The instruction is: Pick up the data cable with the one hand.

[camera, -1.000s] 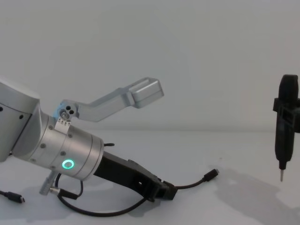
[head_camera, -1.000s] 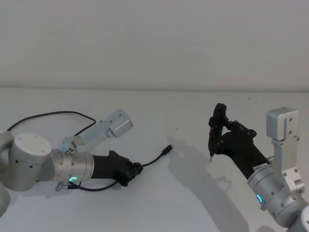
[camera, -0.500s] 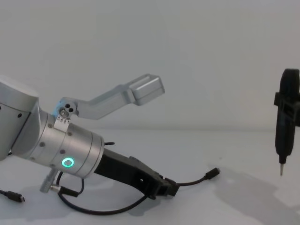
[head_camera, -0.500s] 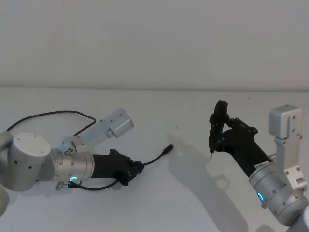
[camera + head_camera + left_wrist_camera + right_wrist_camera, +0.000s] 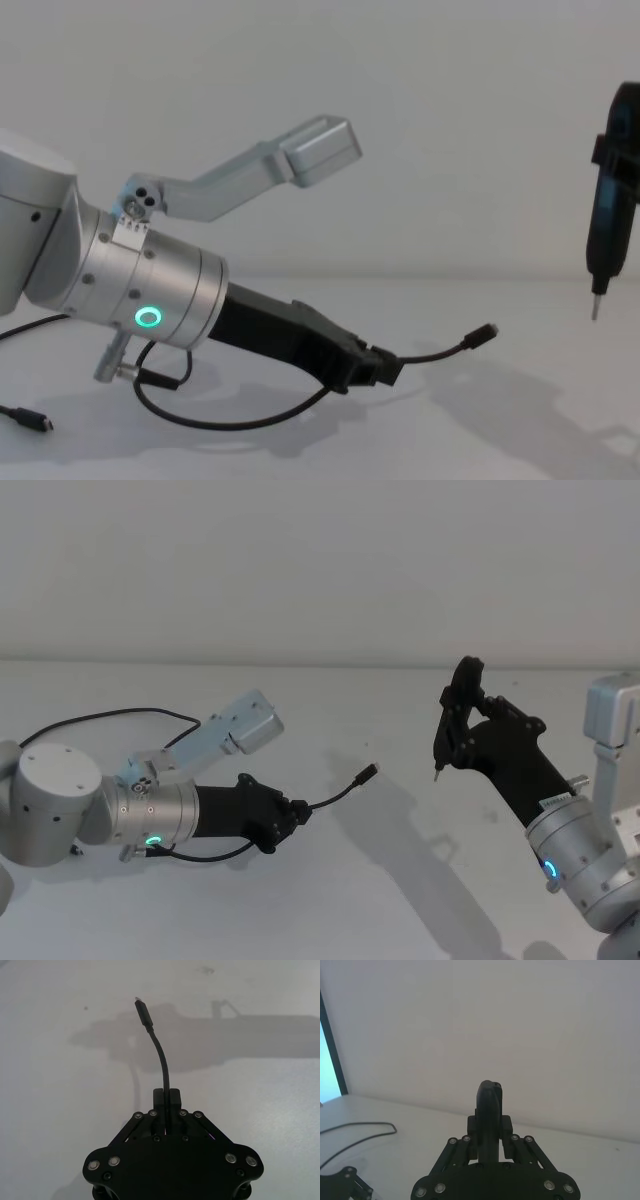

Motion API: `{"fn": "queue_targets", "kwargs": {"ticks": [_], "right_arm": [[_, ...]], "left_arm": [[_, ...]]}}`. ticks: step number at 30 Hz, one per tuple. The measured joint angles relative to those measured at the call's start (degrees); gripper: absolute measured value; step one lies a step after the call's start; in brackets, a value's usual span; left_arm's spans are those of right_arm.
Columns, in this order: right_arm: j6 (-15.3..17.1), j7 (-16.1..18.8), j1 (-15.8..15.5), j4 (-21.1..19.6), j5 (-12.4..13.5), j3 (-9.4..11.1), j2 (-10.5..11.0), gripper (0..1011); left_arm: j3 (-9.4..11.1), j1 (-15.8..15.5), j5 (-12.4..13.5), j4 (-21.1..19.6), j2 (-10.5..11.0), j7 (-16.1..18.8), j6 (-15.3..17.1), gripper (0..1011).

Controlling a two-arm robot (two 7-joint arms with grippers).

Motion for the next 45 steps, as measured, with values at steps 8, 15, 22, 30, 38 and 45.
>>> {"fn": "queue_targets", "kwargs": {"ticks": [8, 15, 22, 30, 38, 45], "right_arm": [[0.5, 1.0, -0.1, -1.3, 2.0, 0.9, -0.8, 274], [1.6, 1.9, 0.0, -1.5, 4.4, 1.6, -1.9, 275], [2.6, 2.8, 0.7, -0.7, 6.5, 1.8, -2.7, 275], [3.1, 3.7, 2.4, 0.7, 8.1, 1.6, -3.2, 275], [3.0, 4.4, 4.1, 2.4, 8.6, 1.1, -3.4, 274], [2.8, 4.8, 5.6, 3.8, 8.6, 0.7, -3.5, 274]], "left_arm": [[-0.2, 0.0, -0.6, -1.4, 0.3, -0.3, -0.9, 65], [-0.2, 0.0, -0.9, -2.1, 0.5, -0.4, -1.3, 64], [-0.3, 0.0, -1.1, -2.5, 0.6, -0.4, -1.6, 64], [-0.3, 0.1, -1.2, -2.7, 0.7, -0.5, -1.7, 65], [-0.3, 0.1, -1.3, -2.8, 0.7, -0.5, -1.8, 65], [-0.3, 0.1, -1.3, -2.9, 0.7, -0.5, -1.8, 64]]}}
